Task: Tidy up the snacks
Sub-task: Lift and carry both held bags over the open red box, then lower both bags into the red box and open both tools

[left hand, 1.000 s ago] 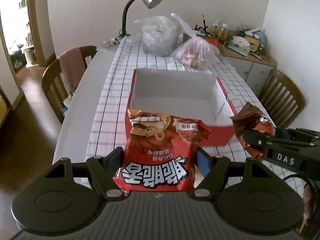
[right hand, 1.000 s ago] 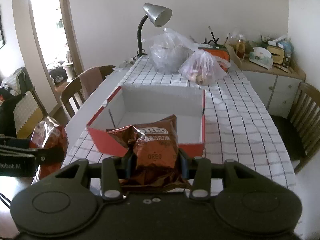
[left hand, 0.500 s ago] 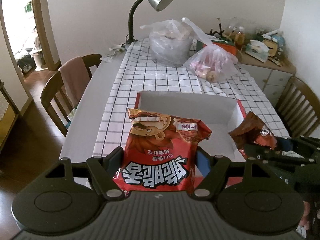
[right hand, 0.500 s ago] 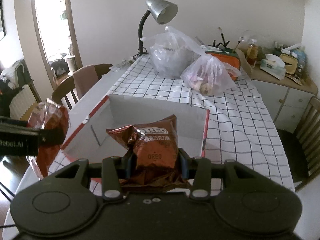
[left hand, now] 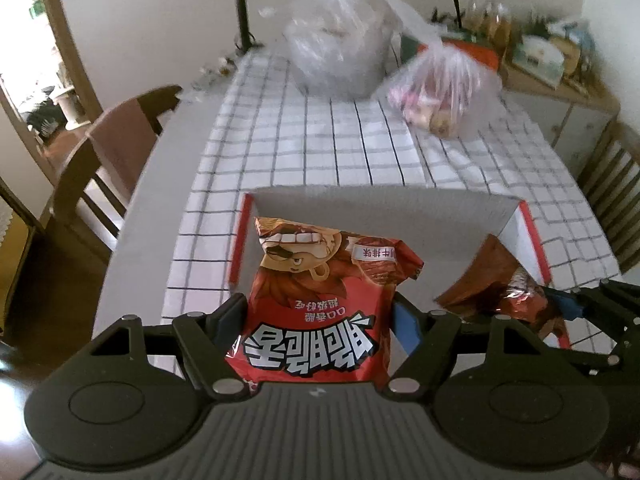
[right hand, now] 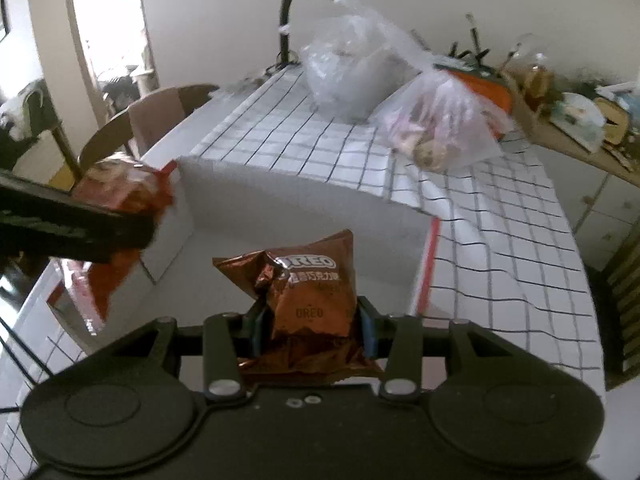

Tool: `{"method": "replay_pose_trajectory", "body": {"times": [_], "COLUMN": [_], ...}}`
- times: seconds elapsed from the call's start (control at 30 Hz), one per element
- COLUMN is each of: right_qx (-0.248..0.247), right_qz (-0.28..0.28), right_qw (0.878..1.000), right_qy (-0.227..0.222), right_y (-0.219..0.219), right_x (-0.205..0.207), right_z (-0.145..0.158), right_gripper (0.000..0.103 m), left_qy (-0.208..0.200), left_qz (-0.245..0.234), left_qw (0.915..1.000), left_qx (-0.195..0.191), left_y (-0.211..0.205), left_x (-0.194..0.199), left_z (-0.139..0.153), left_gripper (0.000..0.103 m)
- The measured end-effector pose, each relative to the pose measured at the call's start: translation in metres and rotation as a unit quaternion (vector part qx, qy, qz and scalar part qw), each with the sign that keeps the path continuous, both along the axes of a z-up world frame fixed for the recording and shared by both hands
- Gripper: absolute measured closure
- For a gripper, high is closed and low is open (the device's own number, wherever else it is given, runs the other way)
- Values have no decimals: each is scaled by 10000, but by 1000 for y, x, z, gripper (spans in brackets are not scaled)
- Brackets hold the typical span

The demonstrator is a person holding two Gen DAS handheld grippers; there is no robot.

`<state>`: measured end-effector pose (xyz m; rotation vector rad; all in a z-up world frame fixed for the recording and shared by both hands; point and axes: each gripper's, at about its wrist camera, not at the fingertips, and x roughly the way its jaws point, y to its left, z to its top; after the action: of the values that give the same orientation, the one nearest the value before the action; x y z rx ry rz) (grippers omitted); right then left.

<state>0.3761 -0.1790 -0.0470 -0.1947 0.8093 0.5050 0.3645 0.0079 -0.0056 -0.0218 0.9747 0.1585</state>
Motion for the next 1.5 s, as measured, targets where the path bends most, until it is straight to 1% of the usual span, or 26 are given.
{"method": "replay_pose_trajectory", "body": {"times": [0.17, 0.4, 0.57, 0.73, 0.9, 1.07, 1.17, 1.2, 1.23, 1.33, 1.5], "right_qx": [-194, -407, -486, -550, -532, -399, -298, -279, -239, -70, 141], "right_qz": [213, 415, 508, 545, 606, 676, 679, 646, 589, 491, 323], "right_qw": [9994, 9974, 9961, 9953, 9949, 9952, 9959, 9963, 9970, 9982, 9993], "right_qy": [185, 435, 530, 574, 599, 576, 524, 486, 444, 337, 112], "right_y": [11, 18, 21, 22, 23, 20, 16, 14, 12, 5, -5], "right_x": [9, 13, 13, 12, 14, 10, 5, 3, 2, -4, -19], "right_z": [-20, -41, -49, -52, -52, -47, -39, -36, -32, -19, 1], "right_gripper": [60, 60, 60, 59, 54, 50, 46, 39, 36, 36, 27], "left_qy": [459, 1084, 1282, 1310, 1253, 1040, 830, 768, 686, 452, 74], "left_qz": [-22, 49, 67, 170, 261, 359, 370, 381, 394, 381, 285], "left_qw": [9989, 9941, 9917, 9912, 9917, 9939, 9959, 9963, 9968, 9982, 9994], "left_qx": [16, 54, 99, 98, 105, 16, -24, -44, -66, -101, -166], "left_y": [-5, -6, -8, -8, -8, -4, -4, -3, -2, -2, -2], "left_x": [23, 39, 42, 44, 41, 31, 19, 15, 10, -2, -28], "left_z": [-27, -63, -75, -77, -75, -62, -51, -47, -42, -29, -9], "left_gripper": [27, 27, 27, 28, 28, 28, 28, 28, 28, 28, 28]}}
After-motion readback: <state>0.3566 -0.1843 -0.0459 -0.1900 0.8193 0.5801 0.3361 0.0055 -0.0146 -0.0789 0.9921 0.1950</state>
